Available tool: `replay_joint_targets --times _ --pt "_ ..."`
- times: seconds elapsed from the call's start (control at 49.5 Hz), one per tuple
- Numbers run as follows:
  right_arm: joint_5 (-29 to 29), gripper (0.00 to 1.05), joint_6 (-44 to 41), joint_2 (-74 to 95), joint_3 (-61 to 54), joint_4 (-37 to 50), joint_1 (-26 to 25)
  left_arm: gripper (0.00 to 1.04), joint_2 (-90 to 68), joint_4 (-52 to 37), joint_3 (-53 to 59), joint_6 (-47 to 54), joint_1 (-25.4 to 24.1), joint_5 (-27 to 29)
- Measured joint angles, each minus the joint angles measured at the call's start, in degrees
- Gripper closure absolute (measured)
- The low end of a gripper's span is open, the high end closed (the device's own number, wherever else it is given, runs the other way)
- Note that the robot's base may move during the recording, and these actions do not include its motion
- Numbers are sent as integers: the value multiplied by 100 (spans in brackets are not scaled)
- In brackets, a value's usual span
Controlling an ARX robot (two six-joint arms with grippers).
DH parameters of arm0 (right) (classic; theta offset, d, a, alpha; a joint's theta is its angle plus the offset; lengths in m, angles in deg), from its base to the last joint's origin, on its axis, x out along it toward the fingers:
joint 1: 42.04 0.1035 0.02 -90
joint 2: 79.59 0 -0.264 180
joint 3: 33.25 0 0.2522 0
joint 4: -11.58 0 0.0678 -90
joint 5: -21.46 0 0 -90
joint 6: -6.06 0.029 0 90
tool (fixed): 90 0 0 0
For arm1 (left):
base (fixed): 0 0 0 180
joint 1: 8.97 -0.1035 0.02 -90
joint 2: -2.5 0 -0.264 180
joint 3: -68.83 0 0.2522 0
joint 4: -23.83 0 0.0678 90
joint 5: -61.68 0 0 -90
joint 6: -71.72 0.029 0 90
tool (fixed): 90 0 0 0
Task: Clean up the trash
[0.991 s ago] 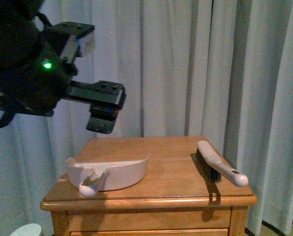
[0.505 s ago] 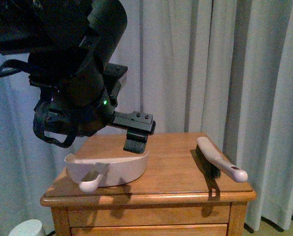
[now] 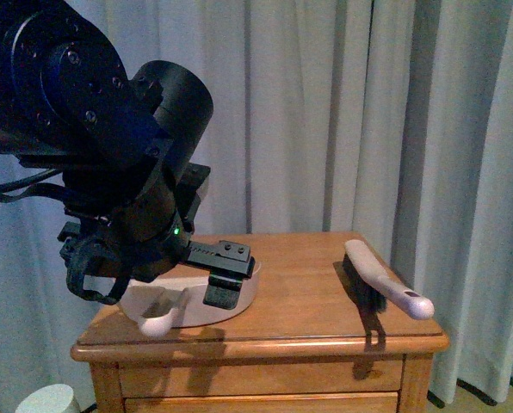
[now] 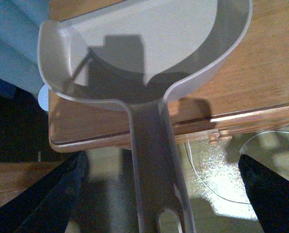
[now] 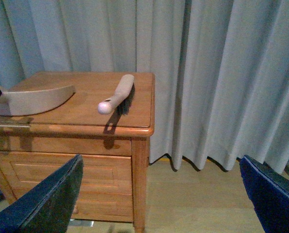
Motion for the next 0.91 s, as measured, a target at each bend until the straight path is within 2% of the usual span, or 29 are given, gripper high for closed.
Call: replay_joint_targets --times 0.91 --pt "0 7 0 0 0 0 0 8 -328 -372 315 -24 -258 -4"
